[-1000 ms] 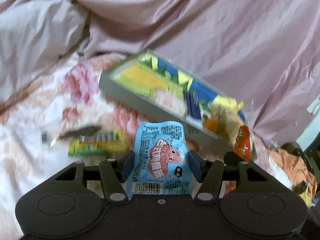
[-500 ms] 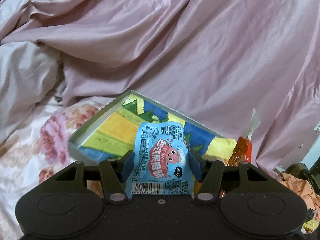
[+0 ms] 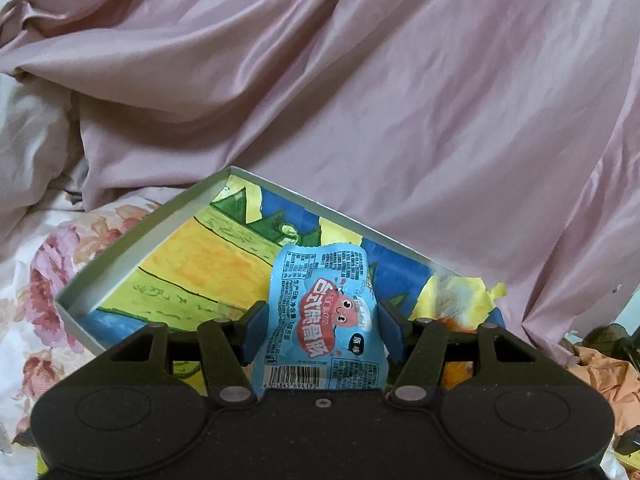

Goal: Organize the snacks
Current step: 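Open left tool dropping blue packet into tray while right releases orange-red packet there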

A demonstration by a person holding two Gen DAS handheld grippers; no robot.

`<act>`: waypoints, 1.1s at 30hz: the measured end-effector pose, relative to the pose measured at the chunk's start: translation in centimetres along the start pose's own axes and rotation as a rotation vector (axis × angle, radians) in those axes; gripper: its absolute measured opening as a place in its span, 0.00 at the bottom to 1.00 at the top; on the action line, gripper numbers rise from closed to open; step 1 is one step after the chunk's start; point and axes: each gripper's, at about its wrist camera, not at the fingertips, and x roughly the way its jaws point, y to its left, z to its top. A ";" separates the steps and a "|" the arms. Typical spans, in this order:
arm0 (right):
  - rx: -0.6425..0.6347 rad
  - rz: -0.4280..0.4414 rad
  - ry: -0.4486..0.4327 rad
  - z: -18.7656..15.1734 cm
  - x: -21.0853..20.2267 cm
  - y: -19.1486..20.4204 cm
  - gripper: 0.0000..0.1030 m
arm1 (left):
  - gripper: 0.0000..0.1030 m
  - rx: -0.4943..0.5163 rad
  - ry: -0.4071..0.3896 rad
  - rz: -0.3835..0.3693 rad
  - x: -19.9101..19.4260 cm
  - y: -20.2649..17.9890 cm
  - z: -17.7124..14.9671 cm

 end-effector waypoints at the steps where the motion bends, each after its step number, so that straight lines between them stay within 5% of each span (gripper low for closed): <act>1: 0.000 -0.006 0.006 -0.2 0.3 -0.1 0.58 | 0.59 -0.001 0.004 0.002 0.3 0.0 0.0; 4: -0.007 -0.019 0.016 -0.4 0.8 -0.5 0.55 | 0.59 0.008 0.010 0.010 0.7 -0.2 -0.2; 6: -0.019 -0.042 0.025 -0.3 1.1 -0.5 0.38 | 0.59 0.013 0.019 0.014 1.1 -0.3 -0.3; 11: -0.012 -0.031 0.042 -0.6 1.3 -0.6 0.38 | 0.61 0.014 0.031 0.030 1.7 -0.2 -0.6; 16: -0.009 -0.019 0.033 -0.5 1.0 -0.5 0.48 | 0.64 0.020 0.026 0.045 1.5 -0.1 -0.7; 29: -0.007 0.002 -0.004 0.2 -0.1 0.3 0.81 | 0.99 0.040 -0.064 0.093 -2.5 1.1 0.3; 33: -0.017 0.007 -0.029 0.5 -0.9 0.9 0.93 | 0.99 0.055 -0.095 0.123 -4.4 2.2 0.6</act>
